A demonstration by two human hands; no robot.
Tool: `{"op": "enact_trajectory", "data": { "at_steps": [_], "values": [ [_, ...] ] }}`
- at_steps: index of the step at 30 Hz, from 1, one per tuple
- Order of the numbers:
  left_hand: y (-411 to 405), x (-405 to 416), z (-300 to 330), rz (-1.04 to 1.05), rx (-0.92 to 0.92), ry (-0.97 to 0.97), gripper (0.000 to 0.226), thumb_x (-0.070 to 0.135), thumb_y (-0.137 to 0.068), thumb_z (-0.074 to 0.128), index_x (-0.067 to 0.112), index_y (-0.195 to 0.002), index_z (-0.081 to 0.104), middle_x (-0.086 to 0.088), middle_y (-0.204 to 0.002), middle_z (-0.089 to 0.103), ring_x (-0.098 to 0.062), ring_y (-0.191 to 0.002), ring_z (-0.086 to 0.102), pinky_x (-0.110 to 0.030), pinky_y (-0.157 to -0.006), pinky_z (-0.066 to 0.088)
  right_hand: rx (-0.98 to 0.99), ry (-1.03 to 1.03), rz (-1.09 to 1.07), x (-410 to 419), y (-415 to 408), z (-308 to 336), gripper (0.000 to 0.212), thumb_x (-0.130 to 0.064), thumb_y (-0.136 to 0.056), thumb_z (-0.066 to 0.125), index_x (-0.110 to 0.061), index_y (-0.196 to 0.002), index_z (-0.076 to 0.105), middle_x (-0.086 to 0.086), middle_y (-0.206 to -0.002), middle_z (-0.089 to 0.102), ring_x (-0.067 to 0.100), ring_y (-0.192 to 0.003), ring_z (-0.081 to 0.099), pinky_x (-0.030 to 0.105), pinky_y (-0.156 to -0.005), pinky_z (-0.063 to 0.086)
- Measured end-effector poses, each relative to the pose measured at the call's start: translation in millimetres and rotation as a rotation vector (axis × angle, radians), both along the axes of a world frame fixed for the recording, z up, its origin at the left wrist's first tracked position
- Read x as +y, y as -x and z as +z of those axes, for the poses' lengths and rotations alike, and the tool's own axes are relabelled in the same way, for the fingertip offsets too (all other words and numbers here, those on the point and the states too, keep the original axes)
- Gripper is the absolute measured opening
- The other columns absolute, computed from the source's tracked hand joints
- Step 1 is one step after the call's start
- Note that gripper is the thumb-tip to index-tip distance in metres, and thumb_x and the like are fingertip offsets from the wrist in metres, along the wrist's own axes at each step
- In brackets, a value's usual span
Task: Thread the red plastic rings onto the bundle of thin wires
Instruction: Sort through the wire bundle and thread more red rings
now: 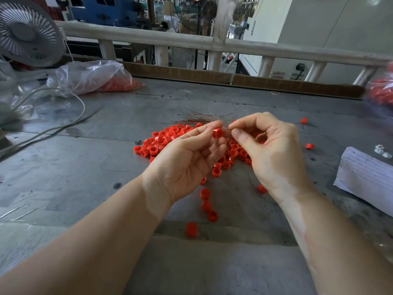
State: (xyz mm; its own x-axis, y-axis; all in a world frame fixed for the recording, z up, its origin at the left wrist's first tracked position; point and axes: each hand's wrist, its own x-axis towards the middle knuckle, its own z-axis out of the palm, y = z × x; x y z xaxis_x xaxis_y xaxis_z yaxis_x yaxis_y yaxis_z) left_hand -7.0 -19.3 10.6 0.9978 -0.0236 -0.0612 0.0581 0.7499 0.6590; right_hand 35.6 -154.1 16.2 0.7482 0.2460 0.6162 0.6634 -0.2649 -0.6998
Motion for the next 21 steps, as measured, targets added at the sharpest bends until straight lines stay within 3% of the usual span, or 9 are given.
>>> {"op": "enact_trajectory", "data": {
  "at_steps": [4,10,21],
  "values": [
    [0.3,-0.2,0.2,0.0,-0.006,0.004,0.018,0.003,-0.07,0.055,0.005,-0.081,0.069,-0.009,-0.068,0.063,-0.013,-0.062,0.066,-0.022,-0.063,0.058,-0.007,-0.001,-0.023,-0.8,-0.4,-0.3,0.028,-0.008,-0.082,0.069,-0.034,-0.075,0.064,-0.004,-0.08,0.066,-0.007,-0.068,0.054,0.004,-0.066,0.036],
    [0.4,2.4,-3.1,-0.043,-0.013,-0.063,0.025,0.005,-0.072,0.056,0.013,-0.094,0.064,-0.001,-0.074,0.067,-0.01,-0.065,0.065,-0.023,-0.066,0.057,-0.015,-0.02,-0.037,-1.2,-1.5,-0.7,0.028,-0.008,-0.082,0.069,-0.035,-0.076,0.064,-0.004,-0.079,0.066,-0.006,-0.067,0.054,0.005,-0.065,0.036],
    [-0.3,2.4,-2.5,-0.04,-0.017,0.001,0.024,0.002,-0.073,0.056,0.011,-0.093,0.064,-0.004,-0.072,0.067,-0.011,-0.063,0.066,-0.022,-0.063,0.057,-0.009,-0.033,-0.04,-1.9,-1.0,0.3,0.026,-0.008,-0.083,0.068,-0.033,-0.077,0.065,-0.005,-0.079,0.066,-0.004,-0.069,0.055,0.006,-0.066,0.037]
  ]
}}
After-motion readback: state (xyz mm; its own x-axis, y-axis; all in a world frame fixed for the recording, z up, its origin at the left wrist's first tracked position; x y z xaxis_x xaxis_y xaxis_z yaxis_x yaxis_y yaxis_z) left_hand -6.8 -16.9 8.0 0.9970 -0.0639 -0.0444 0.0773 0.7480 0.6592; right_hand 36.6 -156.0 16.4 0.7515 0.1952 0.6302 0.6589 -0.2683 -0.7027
